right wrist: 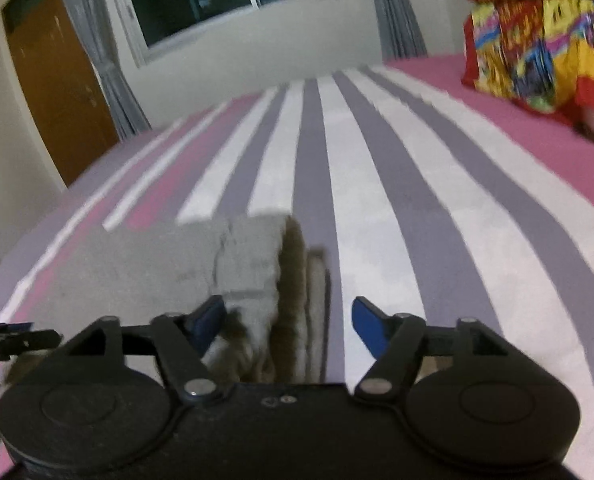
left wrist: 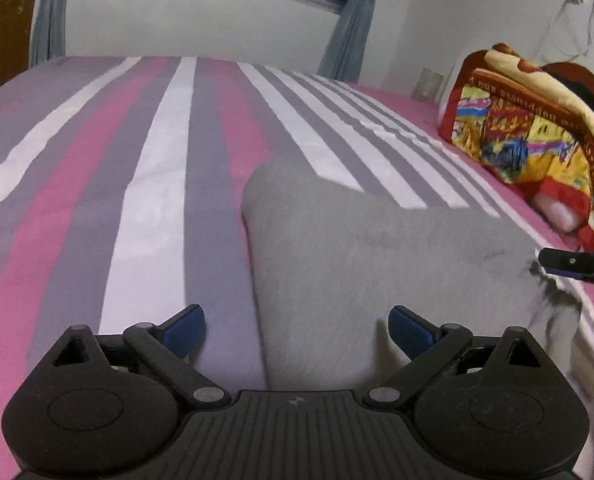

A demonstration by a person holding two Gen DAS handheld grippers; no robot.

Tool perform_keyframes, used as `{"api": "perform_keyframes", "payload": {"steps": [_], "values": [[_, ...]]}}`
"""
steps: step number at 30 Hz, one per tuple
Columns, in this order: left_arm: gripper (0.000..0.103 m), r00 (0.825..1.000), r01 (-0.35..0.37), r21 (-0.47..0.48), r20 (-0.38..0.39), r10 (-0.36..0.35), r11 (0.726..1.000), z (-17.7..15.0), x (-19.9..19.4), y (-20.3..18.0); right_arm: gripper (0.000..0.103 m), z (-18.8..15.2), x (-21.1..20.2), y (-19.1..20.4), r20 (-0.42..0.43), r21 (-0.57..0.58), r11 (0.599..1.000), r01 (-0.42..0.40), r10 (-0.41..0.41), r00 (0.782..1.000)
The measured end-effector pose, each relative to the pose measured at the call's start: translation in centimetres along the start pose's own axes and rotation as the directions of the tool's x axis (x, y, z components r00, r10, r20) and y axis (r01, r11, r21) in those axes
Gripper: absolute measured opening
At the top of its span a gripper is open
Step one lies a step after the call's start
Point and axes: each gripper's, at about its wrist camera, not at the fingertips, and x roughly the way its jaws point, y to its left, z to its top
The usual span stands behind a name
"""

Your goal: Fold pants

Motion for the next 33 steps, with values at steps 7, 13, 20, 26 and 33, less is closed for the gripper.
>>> {"api": "perform_keyframes", "payload": {"steps": [7, 13, 20, 26, 33], "values": [[0.099, 0.990, -0.022, 0.031, -0.139, 0.026, 0.999, 0.7, 3.3, -0.2, 0.070, 0.5, 3.7, 0.0, -0.126, 0.002, 0.999, 0.041, -0.041, 0.991], [0.098, 0.991, 0.018, 0.024, -0.134, -0.014, 1.000, -0.5, 1.9, 0.4, 0.069, 1.3, 0.7, -0.1, -0.058, 0.015, 1.000, -0.021, 0.022, 0.998], [0.091, 0.990, 0.052, -0.008, -0.133, -0.053, 0.999, -1.9, 0.5, 0.8, 0.073, -0.7, 1.7, -0.6, -0.172, -0.005, 1.000, -0.011, 0.010, 0.985], [0.088, 0.992, 0.050, -0.007, -0.118, -0.050, 0.999, -2.3, -0.3, 0.5, 0.073, -1.2, 0.0, -2.3, -0.154, 0.115, 0.991, -0.070, 0.088, 0.984], [0.088, 0.989, 0.080, -0.016, -0.120, -0.081, 0.997, -2.4, -0.6, 0.8, 0.073, -1.7, -0.2, -3.3, -0.153, 0.207, 0.971, -0.119, 0.152, 0.976]]}}
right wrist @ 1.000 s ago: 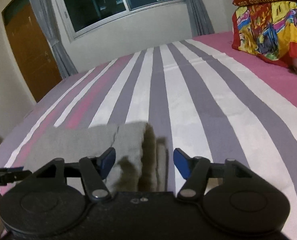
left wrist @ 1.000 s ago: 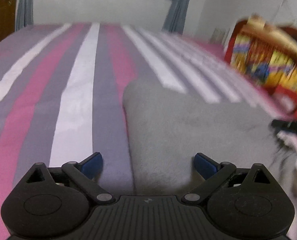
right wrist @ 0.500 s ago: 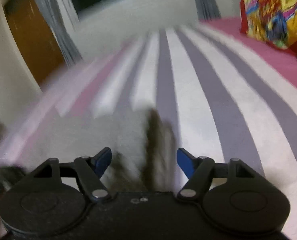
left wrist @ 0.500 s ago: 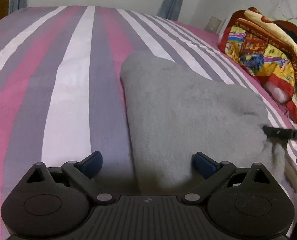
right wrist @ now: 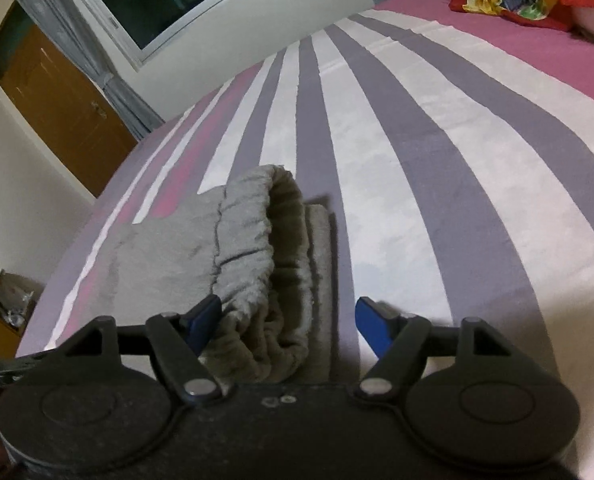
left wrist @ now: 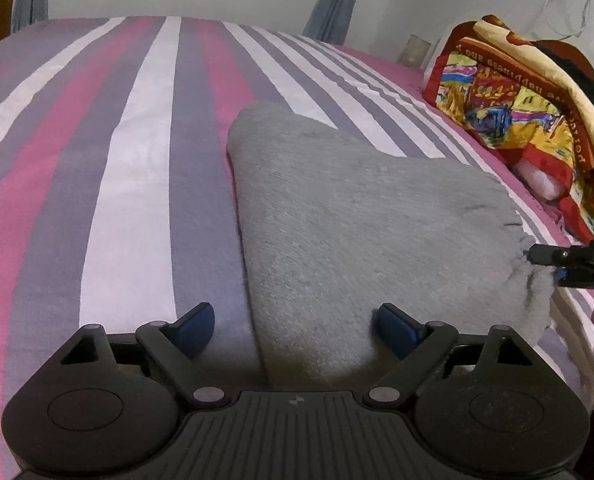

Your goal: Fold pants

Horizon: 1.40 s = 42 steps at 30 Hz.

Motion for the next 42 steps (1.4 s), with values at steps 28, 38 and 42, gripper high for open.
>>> {"api": "perform_keyframes", "payload": {"steps": [28, 38, 42], "values": [[0.041, 0.841, 0.522, -0.335, 0.047, -0.539, 0.785, 0.8, 7.1, 9.0, 0.074, 1.9, 4.6, -7.2, -0.122, 0.238, 0.884, -0.403, 0.439, 0.890], [0.027, 0.783, 0.614, -0.306, 0.121, -0.610, 0.727, 2.2, 7.2, 8.7, 0.053, 4.4, 7.5, -5.1, -0.168, 0.181, 0.869, -0.460, 0.488, 0.856], [0.027, 0.759, 0.648, -0.270, 0.157, -0.631, 0.712, 4.4, 6.2, 8.6, 0.051, 6.2, 6.6, -3.4, -0.171, 0.118, 0.860, -0.496, 0.510, 0.843]]}}
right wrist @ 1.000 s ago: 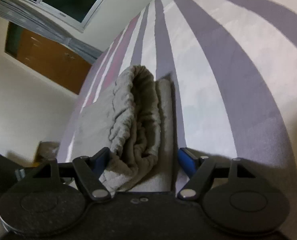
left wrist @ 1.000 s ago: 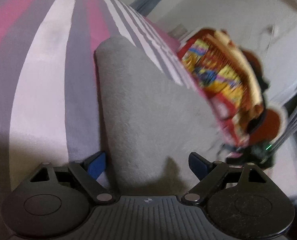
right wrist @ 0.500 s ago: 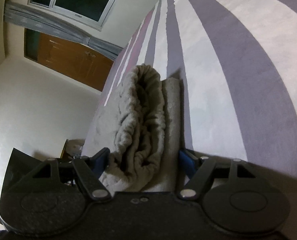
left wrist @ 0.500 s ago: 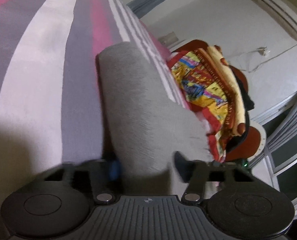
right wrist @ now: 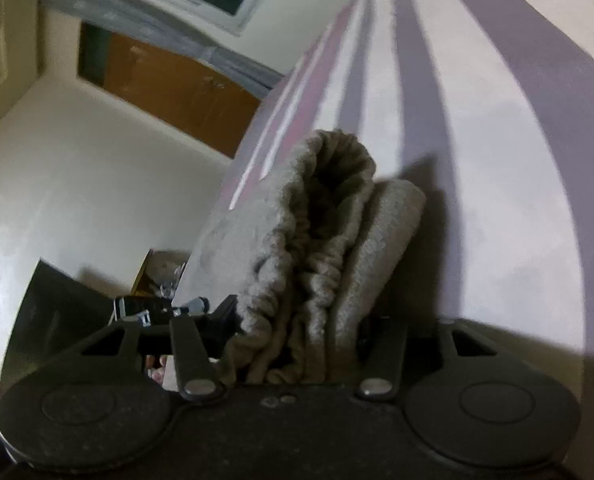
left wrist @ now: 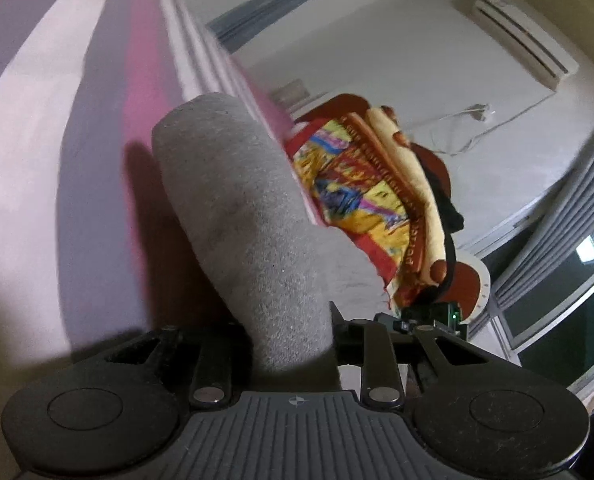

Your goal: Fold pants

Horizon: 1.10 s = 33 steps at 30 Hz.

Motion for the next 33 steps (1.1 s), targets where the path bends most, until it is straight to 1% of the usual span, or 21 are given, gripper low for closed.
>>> {"api": "perform_keyframes", "payload": {"steps": [4, 8, 10, 12, 16, 20, 22, 23, 24, 25, 26, 28, 31, 33], "values": [[0.027, 0.999, -0.004, 0.021, 0.047, 0.003, 1.000, 3.8, -0.3, -0.3, 0.051, 2.9, 0.9, 0.9, 0.004, -0.022, 0.999, -0.032, 0.032, 0.999], [0.027, 0.996, -0.033, 0.038, 0.089, 0.030, 0.999, 8.4, 0.0, 0.3, 0.051, 6.9, 3.1, 1.4, 0.029, -0.035, 0.997, -0.070, 0.071, 0.997], [0.027, 0.994, -0.062, 0.045, 0.093, 0.057, 0.997, 10.9, 0.6, 0.9, 0.051, 8.9, 4.2, 1.3, 0.038, -0.038, 0.997, -0.074, 0.075, 0.996], [0.027, 0.991, -0.109, 0.079, 0.081, 0.103, 0.991, 13.3, 1.5, 1.3, 0.051, 11.0, 5.5, 1.3, 0.042, -0.041, 0.997, -0.064, 0.066, 0.997], [0.027, 0.987, -0.156, 0.092, 0.059, 0.151, 0.983, 16.3, 3.5, 2.9, 0.051, 13.6, 7.6, 0.1, 0.050, -0.022, 0.998, -0.054, 0.055, 0.997], [0.027, 0.979, -0.204, 0.064, 0.037, 0.201, 0.977, 16.7, 5.1, 5.8, 0.051, 14.4, 9.2, -2.5, 0.051, 0.034, 0.999, -0.035, 0.033, 0.998], [0.028, 0.965, -0.261, 0.038, 0.036, 0.260, 0.965, 16.1, 5.9, 7.7, 0.052, 14.2, 10.2, -3.9, 0.034, 0.058, 0.998, -0.001, -0.001, 0.999], [0.030, 0.957, -0.290, 0.007, 0.021, 0.290, 0.957, 15.5, 6.4, 9.1, 0.053, 14.1, 10.6, -4.7, 0.027, 0.071, 0.997, 0.025, -0.027, 0.999], [0.031, 0.960, -0.277, -0.010, 0.028, 0.277, 0.961, 14.9, 6.4, 10.0, 0.054, 13.9, 11.1, -5.5, 0.016, 0.084, 0.994, 0.069, -0.071, 0.997], [0.031, 0.966, -0.254, -0.020, 0.043, 0.255, 0.967, 14.6, 6.3, 10.5, 0.054, 13.6, 11.4, -6.1, 0.009, 0.097, 0.991, 0.088, -0.089, 0.996], [0.031, 0.971, -0.234, -0.043, 0.050, 0.236, 0.971, 14.5, 6.2, 10.9, 0.055, 13.3, 11.4, -6.6, 0.022, 0.117, 0.990, 0.072, -0.075, 0.997], [0.031, 0.976, -0.210, -0.074, 0.048, 0.214, 0.975, 14.3, 6.0, 11.2, 0.057, 12.8, 11.2, -6.6, 0.035, 0.119, 0.991, 0.063, -0.068, 0.997], [0.033, 0.978, -0.202, -0.097, 0.040, 0.207, 0.975, 13.2, 5.4, 11.2, 0.060, 12.9, 11.0, -6.5, 0.026, 0.121, 0.991, 0.066, -0.069, 0.997], [0.035, 0.976, -0.210, -0.098, 0.039, 0.215, 0.973, 12.2, 4.8, 10.8, 0.060, 12.9, 10.7, -6.3, 0.015, 0.128, 0.990, 0.068, -0.070, 0.997]]}}
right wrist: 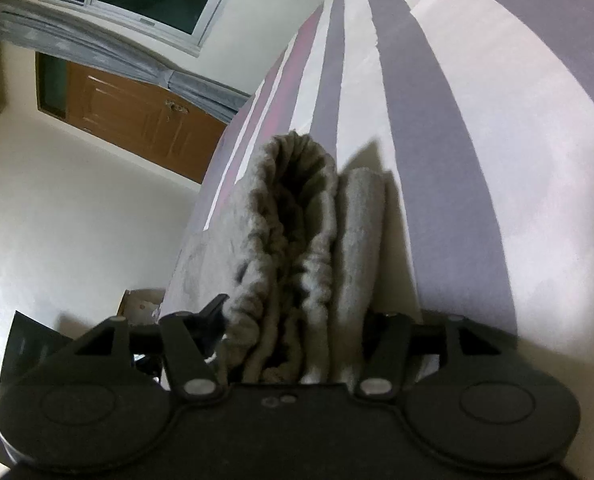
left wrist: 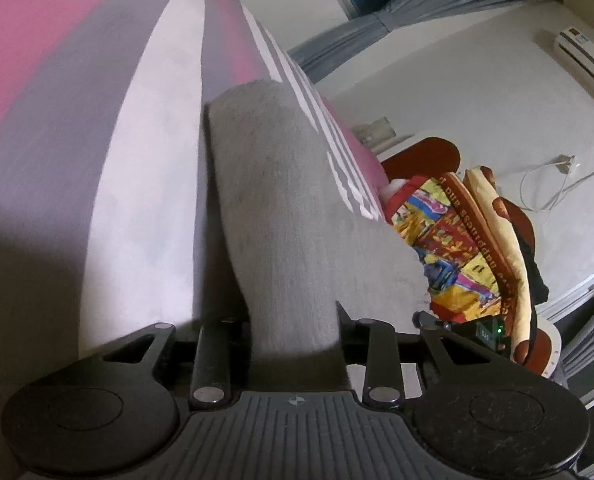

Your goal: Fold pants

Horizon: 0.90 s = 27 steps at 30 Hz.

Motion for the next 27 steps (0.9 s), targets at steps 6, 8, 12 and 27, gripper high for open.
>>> {"api": "perform_keyframes", "payload": {"steps": [6, 8, 12, 27], "values": [[0.057, 0.999, -0.038, 0.055, -0.008, 0.039, 0.998, -2.6, -1.3, -2.1, 0.069, -2.1, -2.1, 1.3, -0.006, -0.014, 0.998, 0.068, -0.068, 0.998], [0.057, 0.997, -0.082, 0.106, -0.005, 0.083, 0.991, -3.0, -1.1, -2.7, 0.075, -2.9, -2.6, 1.9, -0.004, -0.041, 0.996, 0.075, -0.076, 0.997], [0.056, 0.994, -0.106, 0.116, 0.006, 0.106, 0.988, -2.9, -0.9, -2.7, 0.072, -3.4, -2.2, 1.8, 0.009, -0.035, 0.994, 0.100, -0.099, 0.995], [0.072, 0.980, -0.194, 0.126, 0.067, 0.186, 0.973, -5.5, -4.0, -4.6, 0.089, -4.7, -4.3, 3.9, 0.006, -0.015, 0.983, 0.181, -0.181, 0.984]]}}
